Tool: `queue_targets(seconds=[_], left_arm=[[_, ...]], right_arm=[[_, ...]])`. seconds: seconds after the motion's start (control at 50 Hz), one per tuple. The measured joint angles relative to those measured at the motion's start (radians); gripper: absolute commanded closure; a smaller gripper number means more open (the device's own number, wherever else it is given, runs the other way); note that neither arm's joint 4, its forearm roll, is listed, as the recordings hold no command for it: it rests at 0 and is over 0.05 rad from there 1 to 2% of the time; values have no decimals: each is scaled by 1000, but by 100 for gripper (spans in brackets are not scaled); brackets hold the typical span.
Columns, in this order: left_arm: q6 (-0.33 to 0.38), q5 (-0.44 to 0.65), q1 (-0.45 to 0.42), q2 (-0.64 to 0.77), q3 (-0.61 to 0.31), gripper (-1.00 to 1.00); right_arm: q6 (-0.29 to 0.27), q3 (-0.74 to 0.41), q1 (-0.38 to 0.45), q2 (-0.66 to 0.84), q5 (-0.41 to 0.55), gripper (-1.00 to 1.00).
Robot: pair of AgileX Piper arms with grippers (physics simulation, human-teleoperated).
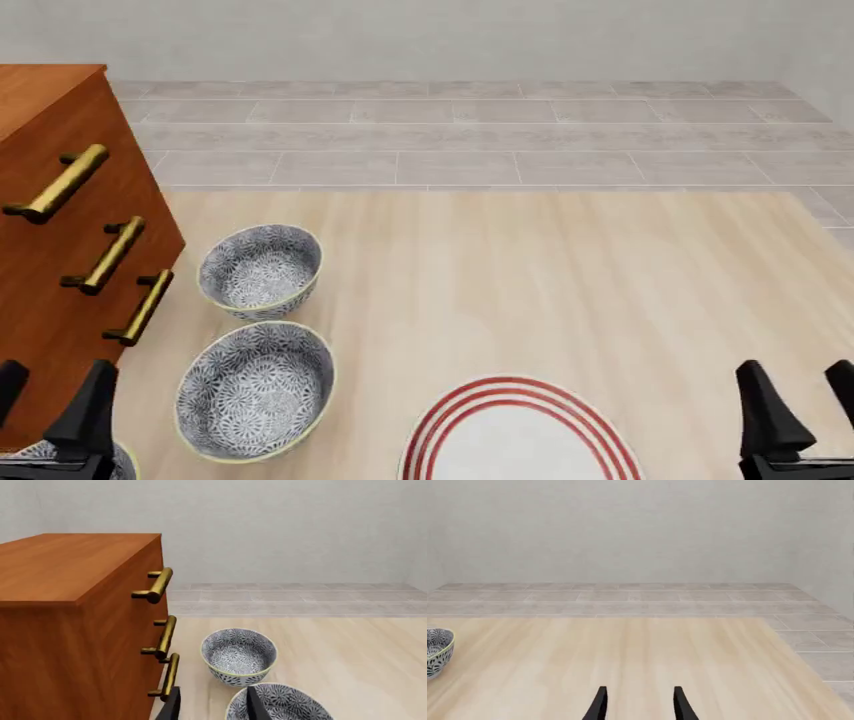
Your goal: Put the bowl at the front on the plate.
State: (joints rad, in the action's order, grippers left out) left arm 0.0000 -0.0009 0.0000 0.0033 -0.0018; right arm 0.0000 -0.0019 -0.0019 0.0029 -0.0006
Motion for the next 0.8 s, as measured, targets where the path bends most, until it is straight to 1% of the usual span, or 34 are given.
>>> queue_targets(seconds=[0.54,0.64,0.72,0.8], left_arm=[[-1,13,5,9,-21,-100],[-10,8,11,72,-38,-100],[-21,47,9,126,-80,-100],[-59,110,2,193,-135,-100]], right_arm=[[0,-1,-1,6,-4,-100],[0,0,-1,6,-4,-100],[0,0,-1,6,-4,-100],[0,0,-1,6,-4,-100]])
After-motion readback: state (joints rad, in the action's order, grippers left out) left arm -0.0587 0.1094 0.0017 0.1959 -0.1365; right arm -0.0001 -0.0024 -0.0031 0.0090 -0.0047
